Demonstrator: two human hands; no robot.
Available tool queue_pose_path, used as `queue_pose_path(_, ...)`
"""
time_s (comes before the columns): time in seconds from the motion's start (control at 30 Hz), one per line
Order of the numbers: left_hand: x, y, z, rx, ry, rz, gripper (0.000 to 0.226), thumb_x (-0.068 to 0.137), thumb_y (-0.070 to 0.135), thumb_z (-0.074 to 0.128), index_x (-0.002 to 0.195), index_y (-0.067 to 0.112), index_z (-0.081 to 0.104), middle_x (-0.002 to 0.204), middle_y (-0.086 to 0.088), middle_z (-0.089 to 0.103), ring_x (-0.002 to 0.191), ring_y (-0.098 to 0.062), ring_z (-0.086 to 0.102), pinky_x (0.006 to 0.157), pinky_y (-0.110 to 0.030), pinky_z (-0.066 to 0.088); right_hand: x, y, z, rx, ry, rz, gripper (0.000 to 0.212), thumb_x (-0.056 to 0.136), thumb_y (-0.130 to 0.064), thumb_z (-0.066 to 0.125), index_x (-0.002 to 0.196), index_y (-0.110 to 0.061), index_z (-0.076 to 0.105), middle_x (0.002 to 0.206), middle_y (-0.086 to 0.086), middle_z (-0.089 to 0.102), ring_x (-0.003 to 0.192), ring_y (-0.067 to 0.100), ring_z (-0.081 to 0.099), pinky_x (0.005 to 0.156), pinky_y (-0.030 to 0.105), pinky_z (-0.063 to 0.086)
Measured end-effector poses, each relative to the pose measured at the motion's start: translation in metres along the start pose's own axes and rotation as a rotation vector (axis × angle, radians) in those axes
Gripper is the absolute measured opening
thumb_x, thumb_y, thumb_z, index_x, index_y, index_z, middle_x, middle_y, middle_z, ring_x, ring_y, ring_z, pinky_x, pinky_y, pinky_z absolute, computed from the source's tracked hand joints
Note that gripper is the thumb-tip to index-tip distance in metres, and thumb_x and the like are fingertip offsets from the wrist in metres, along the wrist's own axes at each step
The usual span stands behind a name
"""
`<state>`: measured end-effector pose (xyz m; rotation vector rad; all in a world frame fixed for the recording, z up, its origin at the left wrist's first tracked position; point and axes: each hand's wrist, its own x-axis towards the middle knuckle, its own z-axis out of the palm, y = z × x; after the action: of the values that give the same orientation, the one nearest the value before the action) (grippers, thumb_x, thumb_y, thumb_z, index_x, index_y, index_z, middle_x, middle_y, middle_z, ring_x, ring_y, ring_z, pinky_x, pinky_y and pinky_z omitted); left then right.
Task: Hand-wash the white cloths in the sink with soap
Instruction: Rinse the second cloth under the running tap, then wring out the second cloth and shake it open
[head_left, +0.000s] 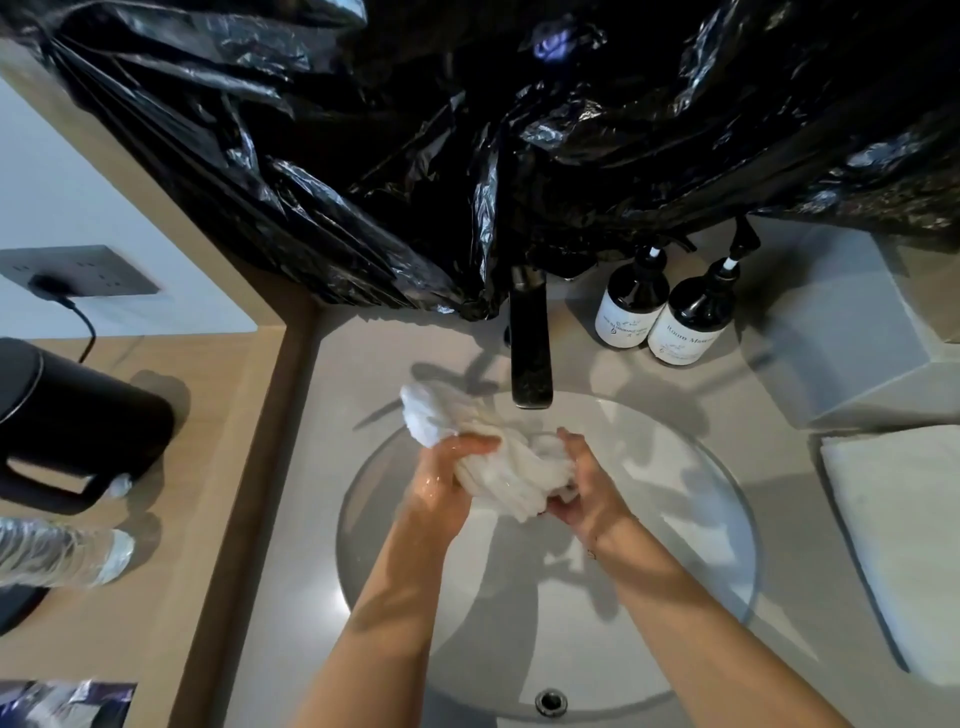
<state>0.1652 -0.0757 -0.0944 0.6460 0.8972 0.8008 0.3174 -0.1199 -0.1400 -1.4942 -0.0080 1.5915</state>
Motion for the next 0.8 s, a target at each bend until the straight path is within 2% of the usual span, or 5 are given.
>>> queue_pose_path(0.17, 0.024, -0.002, 0.033, 0.066, 0.154, -0.227, 0.028, 0.070, -0.005, 0.063, 0.097, 0.002, 0.061, 0.093, -0.017, 0.064, 0.081, -0.029, 0.065, 0.068, -0.035, 0.056, -0.031, -0.018, -0.048, -0.702, 0.156, -0.118, 0.034, 0.098, -0.041, 0.046, 0.106, -0.013, 0.064, 0.108, 0.010, 0.064, 0.098, 0.026, 0.059, 0.091, 0.038, 0.046)
queue_pose_path(0.3, 0.027, -0.001, 0.046, 0.166, 0.144, -0.227, 0.034, 0.053, 0.008, 0.079, 0.086, 0.004, 0.070, 0.083, -0.014, 0.070, 0.082, -0.032, 0.069, 0.086, -0.046, 0.054, -0.059, -0.039, -0.059, -1.035, 0.170, -0.442, 0.030, 0.092, -0.028, 0.059, 0.120, -0.019, 0.063, 0.125, -0.001, 0.058, 0.116, 0.017, 0.056, 0.094, 0.022, 0.039)
queue_pose_path(0.43, 0.023, 0.002, 0.049, 0.194, 0.162, -0.191, 0.039, 0.050, 0.014, 0.080, 0.085, 0.002, 0.069, 0.082, -0.014, 0.069, 0.081, -0.030, 0.069, 0.085, -0.049, 0.052, -0.095, -0.084, -0.029, -1.136, 0.127, -0.919, 0.041, 0.093, -0.022, 0.054, 0.134, -0.017, 0.054, 0.138, -0.005, 0.047, 0.128, 0.011, 0.044, 0.096, 0.008, 0.029)
queue_pose_path(0.57, 0.012, 0.008, 0.045, 0.158, 0.204, -0.224, 0.037, 0.062, 0.011, 0.075, 0.095, -0.004, 0.069, 0.085, -0.016, 0.070, 0.082, -0.030, 0.070, 0.075, -0.040, 0.054, -0.116, -0.119, 0.001, -1.178, -0.006, -1.237, 0.059, 0.094, -0.024, 0.053, 0.149, -0.020, 0.033, 0.158, -0.014, 0.020, 0.145, 0.007, 0.019, 0.115, 0.019, 0.021)
queue_pose_path(0.8, -0.016, 0.003, 0.039, 0.131, 0.281, -0.202, 0.022, 0.067, 0.017, 0.077, 0.080, 0.001, 0.067, 0.080, -0.012, 0.071, 0.084, -0.028, 0.069, 0.079, -0.040, 0.054, -0.093, -0.127, 0.021, -1.366, 0.121, -1.270, 0.066, 0.092, -0.016, 0.057, 0.152, -0.013, 0.028, 0.159, 0.000, 0.026, 0.146, 0.019, 0.020, 0.119, 0.031, 0.024)
